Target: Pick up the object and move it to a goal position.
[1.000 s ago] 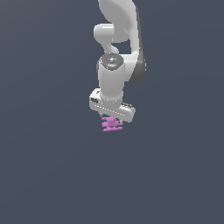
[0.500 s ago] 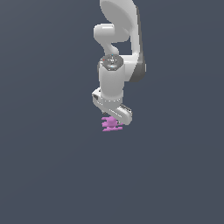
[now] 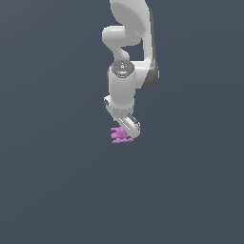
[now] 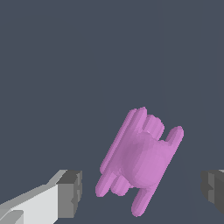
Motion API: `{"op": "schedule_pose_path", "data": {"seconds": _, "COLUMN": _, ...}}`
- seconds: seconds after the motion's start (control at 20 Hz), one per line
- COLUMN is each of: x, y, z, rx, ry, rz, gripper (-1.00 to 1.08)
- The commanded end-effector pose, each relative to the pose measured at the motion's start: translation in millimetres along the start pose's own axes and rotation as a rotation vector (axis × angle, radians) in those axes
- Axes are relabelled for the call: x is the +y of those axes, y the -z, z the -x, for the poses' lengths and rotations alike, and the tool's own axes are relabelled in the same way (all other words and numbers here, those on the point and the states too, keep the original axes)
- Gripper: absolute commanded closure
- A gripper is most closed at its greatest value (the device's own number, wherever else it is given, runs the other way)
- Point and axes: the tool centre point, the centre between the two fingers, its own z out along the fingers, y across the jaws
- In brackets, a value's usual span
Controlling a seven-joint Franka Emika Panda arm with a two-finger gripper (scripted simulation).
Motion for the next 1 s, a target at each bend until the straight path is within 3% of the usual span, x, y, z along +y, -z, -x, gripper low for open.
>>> {"op": "schedule_pose_path", "data": {"seconds": 0.0, "x": 1.7, "y": -1.6, "z": 1.7, "rx": -0.001, "ry": -0.070, "rz": 0.000, "gripper": -0.92}}
{"op": "schedule_pose_path", "data": {"seconds": 0.5, "x": 8.2, "y": -7.2, "z": 7.7, "rx": -0.005, "ry": -0.328, "rz": 0.000, "gripper": -0.92}}
{"op": "schedule_pose_path", "data": {"seconds": 0.95, "x": 11.6, "y": -9.9, "z": 10.7, "rx": -0.007, "ry": -0.460, "rz": 0.001, "gripper": -0.92}}
